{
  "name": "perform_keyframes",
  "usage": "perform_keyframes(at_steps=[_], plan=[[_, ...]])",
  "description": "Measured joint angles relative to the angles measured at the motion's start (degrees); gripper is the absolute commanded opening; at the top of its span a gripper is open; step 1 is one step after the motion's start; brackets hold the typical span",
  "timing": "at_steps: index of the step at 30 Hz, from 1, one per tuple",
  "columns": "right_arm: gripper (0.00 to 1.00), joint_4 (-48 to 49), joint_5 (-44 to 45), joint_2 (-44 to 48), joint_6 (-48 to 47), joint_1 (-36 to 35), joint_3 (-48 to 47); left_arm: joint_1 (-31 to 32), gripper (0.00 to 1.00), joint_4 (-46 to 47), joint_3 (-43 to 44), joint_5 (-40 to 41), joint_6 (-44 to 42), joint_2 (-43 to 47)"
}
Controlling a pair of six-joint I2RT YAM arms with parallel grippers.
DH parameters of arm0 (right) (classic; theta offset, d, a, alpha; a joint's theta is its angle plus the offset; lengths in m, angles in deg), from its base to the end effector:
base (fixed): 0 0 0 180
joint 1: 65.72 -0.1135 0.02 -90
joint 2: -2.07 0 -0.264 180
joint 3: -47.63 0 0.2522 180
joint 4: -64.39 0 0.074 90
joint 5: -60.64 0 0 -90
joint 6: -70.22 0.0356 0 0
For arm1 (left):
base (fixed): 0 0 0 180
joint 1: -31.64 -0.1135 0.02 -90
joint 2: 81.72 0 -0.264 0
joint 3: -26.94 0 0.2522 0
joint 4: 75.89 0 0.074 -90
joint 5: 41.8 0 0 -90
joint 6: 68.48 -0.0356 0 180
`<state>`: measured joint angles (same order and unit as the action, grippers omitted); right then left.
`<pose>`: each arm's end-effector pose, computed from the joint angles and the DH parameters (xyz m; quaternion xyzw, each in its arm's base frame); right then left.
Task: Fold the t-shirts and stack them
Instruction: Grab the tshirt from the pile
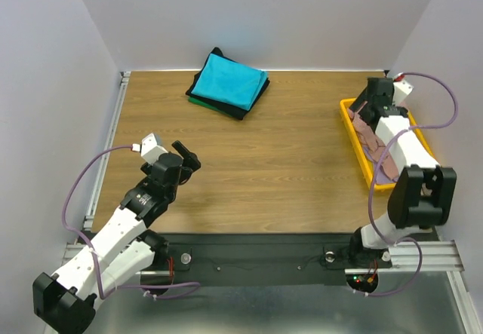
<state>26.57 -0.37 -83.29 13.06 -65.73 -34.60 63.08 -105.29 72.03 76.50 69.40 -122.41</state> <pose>0.3299 -0.0172 0.2940 0.3486 0.8156 -0.1048 0.4499 0.1511 -0.0726 0.2604 -0.2469 0.7906 -0.1738 0.5327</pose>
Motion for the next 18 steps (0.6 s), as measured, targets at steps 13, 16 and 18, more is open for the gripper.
perform_keyframes(at_steps=[13,16,18], plan=[[0.85,-0.74,-7.39,-27.02,-5.66,13.94,-22.6,0.0,0.98,0.42,-0.24,-0.81,-0.48,-0.5],[0.36,-1.01,-7.28,-29.09,-6.25,13.92,-22.95,0.0,0.98,0.42,-0.24,-0.79,-0.48,-0.5],[0.16,-1.38,-6.71,-29.4,-6.14,13.86,-22.95,0.0,0.98,0.42,-0.24,-0.79,-0.48,-0.5]])
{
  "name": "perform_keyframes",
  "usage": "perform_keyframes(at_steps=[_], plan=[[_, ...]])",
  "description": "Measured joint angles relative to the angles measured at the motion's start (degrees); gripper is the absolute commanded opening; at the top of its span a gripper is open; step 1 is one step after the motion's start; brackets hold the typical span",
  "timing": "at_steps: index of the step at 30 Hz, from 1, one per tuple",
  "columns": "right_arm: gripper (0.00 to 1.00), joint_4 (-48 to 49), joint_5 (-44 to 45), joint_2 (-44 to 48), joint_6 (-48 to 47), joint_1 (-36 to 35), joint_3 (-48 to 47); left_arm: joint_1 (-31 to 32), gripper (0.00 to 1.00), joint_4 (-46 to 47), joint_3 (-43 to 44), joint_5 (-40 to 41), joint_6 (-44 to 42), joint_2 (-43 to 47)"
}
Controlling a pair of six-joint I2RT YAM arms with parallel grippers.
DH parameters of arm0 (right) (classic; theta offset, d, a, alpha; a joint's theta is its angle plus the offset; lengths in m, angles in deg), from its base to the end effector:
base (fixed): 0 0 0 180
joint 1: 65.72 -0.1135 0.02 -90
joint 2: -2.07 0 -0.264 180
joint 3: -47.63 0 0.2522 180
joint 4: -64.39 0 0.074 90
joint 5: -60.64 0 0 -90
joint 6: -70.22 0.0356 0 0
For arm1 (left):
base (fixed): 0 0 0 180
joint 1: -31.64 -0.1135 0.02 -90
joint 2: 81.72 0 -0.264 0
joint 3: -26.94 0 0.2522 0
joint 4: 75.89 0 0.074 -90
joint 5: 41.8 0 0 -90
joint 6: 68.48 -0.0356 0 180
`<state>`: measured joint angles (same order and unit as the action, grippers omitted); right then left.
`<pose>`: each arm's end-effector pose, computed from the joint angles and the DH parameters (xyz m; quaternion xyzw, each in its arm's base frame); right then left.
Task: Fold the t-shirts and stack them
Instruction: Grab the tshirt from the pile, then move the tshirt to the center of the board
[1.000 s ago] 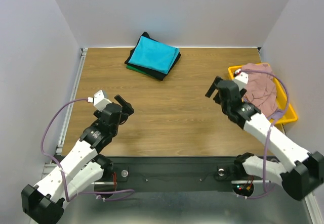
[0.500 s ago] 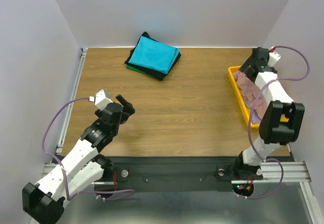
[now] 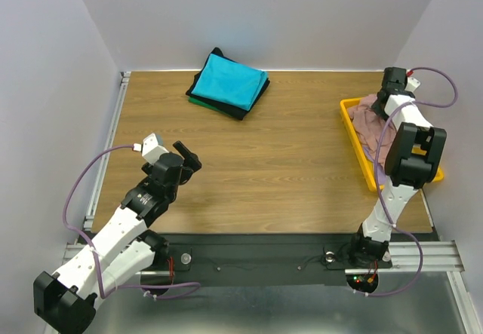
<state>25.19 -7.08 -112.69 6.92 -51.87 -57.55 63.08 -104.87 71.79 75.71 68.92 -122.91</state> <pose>0.4334 -0.1208 0.2308 0.3820 0.8379 -0.1411 0.3634 0.1523 -0.0738 0.2583 -0.2399 0.7951 -0.1748 0.5290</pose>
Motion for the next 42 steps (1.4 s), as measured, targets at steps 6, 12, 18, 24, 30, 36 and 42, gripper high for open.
perform_keyframes(at_steps=[6,12,18,24,30,36,42], plan=[[0.0,-0.04,0.87,0.0,-0.83,0.31,0.0,0.0,0.98,0.0,0.0,0.07,0.02,-0.02],[0.01,-0.57,0.59,2.01,-1.92,0.44,0.04,0.0,0.98,0.0,0.0,0.07,0.02,-0.02],[0.0,-2.01,0.44,13.18,-4.04,0.46,0.44,0.0,0.98,-0.02,0.0,0.07,0.02,-0.02],[0.01,-3.34,-6.08,28.46,-4.66,0.72,-4.66,0.0,0.98,-0.02,0.0,-0.02,0.02,0.0],[0.01,-4.33,-21.92,33.07,-3.91,0.76,-20.65,0.0,0.98,-0.02,0.0,-0.46,0.02,0.24],[0.0,-5.97,-39.67,31.56,-2.71,-5.49,-29.51,0.0,0.98,-0.04,0.0,-0.42,0.09,1.79],[0.0,-8.17,-48.09,26.62,-2.32,-22.27,-33.64,0.0,0.98,-0.35,0.0,-0.39,0.26,3.17]])
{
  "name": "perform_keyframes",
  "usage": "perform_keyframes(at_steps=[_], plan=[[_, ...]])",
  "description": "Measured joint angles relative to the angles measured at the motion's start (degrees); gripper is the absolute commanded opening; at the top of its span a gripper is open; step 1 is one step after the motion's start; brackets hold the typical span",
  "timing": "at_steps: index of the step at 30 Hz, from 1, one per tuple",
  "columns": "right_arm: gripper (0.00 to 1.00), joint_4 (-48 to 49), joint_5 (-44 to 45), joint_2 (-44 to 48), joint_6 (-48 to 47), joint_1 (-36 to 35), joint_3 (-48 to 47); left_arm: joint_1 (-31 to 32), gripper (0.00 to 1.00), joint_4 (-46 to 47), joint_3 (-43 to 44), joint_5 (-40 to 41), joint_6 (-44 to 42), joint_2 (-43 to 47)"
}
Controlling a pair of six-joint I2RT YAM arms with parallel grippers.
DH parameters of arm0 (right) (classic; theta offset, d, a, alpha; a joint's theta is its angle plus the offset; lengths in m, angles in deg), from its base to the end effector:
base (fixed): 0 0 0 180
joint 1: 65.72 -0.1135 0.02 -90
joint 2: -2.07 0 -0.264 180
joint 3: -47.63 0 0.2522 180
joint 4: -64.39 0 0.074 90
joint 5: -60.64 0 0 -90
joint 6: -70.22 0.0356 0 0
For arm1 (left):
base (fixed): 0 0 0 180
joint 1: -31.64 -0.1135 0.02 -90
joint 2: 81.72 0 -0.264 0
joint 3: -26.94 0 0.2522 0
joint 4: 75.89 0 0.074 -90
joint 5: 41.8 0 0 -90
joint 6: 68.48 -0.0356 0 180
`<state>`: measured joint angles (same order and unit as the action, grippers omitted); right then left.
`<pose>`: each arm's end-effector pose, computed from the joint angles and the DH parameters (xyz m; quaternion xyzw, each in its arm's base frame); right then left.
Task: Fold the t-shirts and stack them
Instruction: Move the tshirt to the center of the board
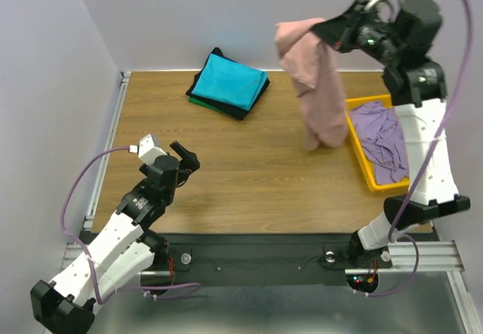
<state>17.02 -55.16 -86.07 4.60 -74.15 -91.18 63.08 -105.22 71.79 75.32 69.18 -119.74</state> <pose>0.2719 0.0560 0.5785 -0.0679 0.6852 0.3472 0.6367 0.1450 -0.0696 0.2657 -0.2430 0.7818 -0.1936 0.5406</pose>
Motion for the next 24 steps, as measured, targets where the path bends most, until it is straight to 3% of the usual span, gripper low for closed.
perform_keyframes(at_steps=[8,11,14,18,21,22,24], plan=[[0.0,-1.4,-0.22,-13.09,-2.4,-22.8,-7.04,0.0,0.98,-0.76,-0.04,-0.61,0.98,2.86],[0.01,-1.97,3.26,-15.63,-2.73,-27.43,-6.6,0.0,0.98,-1.57,-0.76,-0.74,2.58,4.68],[0.02,-1.18,11.82,-12.98,-2.56,-28.7,1.86,0.0,0.98,-4.39,-1.25,0.24,5.62,6.62],[0.06,-0.57,24.02,-3.82,-0.83,-25.88,21.73,0.0,0.98,-7.39,-1.51,1.53,8.72,9.16],[0.18,-0.09,30.03,1.14,0.57,-21.64,34.99,0.0,0.98,-8.28,-1.53,2.21,10.08,10.64],[0.4,0.35,32.89,3.23,1.18,-19.23,41.72,0.0,0.99,-8.28,-1.53,2.36,10.32,10.99],[0.67,1.16,37.33,4.46,2.01,-16.02,50.47,0.0,0.99,-8.26,-1.62,2.58,10.78,10.84]])
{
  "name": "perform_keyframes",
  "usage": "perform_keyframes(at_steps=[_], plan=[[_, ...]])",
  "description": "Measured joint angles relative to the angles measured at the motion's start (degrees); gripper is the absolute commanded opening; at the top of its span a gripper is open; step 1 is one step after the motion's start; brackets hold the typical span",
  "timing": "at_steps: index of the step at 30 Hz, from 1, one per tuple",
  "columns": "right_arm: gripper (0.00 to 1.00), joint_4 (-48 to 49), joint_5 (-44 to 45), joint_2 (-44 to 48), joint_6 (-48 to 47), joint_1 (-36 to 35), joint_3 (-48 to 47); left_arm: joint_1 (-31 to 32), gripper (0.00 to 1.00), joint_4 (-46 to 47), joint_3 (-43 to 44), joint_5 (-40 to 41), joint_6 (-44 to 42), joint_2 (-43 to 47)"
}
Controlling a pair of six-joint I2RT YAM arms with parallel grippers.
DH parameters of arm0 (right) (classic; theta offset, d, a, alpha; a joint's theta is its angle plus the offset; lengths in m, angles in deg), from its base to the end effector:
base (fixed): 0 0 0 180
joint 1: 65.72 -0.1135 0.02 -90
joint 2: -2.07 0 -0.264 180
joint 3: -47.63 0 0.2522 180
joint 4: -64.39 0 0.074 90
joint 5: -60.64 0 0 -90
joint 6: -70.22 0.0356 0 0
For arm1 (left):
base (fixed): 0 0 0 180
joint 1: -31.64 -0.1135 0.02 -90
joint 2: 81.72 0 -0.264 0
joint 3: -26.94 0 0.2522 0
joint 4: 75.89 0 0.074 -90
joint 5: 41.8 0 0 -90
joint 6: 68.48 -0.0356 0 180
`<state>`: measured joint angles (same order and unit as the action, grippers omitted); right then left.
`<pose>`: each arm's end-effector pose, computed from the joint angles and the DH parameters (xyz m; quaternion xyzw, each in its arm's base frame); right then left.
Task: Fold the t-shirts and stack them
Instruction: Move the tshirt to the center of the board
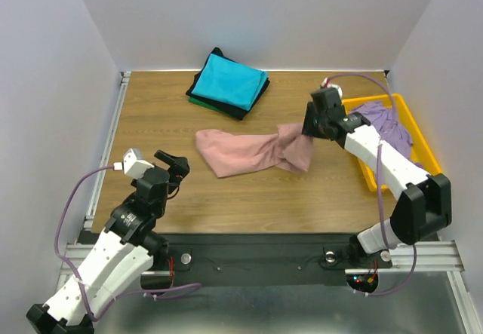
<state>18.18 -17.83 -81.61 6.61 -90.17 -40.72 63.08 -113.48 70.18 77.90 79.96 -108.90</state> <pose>0.2977 0.1275 0.3242 0.0566 0.9065 0.0925 0.4081 0.1159 -0.0502 0.2654 -0.3268 0.7434 -0.2341 0.5346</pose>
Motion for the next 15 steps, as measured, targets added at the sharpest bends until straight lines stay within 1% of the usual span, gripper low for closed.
perform_keyframes(at_steps=[1,2,4,7,11,15], plan=[[0.82,0.0,1.66,0.02,1.03,0.74,2.25,0.0,0.98,0.02,-0.24,0.0,0.09,-0.24],[1.0,-0.46,4.33,-0.28,1.29,1.79,5.95,0.0,0.99,0.17,-0.61,-0.02,0.13,-0.68],[1.0,-1.46,7.72,-0.66,1.97,2.91,10.78,0.0,0.98,0.52,-1.49,-0.28,0.02,-2.19],[1.0,-1.97,9.46,0.63,2.34,2.71,13.0,0.0,0.98,2.03,-2.25,-1.79,-0.96,-7.1],[1.0,-0.9,9.6,8.61,2.38,2.45,15.67,-0.11,0.98,6.29,-2.47,-3.34,-2.99,-15.89],[1.0,0.07,8.83,12.59,2.34,2.05,17.27,-1.88,0.98,11.45,-1.66,-6.73,-6.19,-25.51]])
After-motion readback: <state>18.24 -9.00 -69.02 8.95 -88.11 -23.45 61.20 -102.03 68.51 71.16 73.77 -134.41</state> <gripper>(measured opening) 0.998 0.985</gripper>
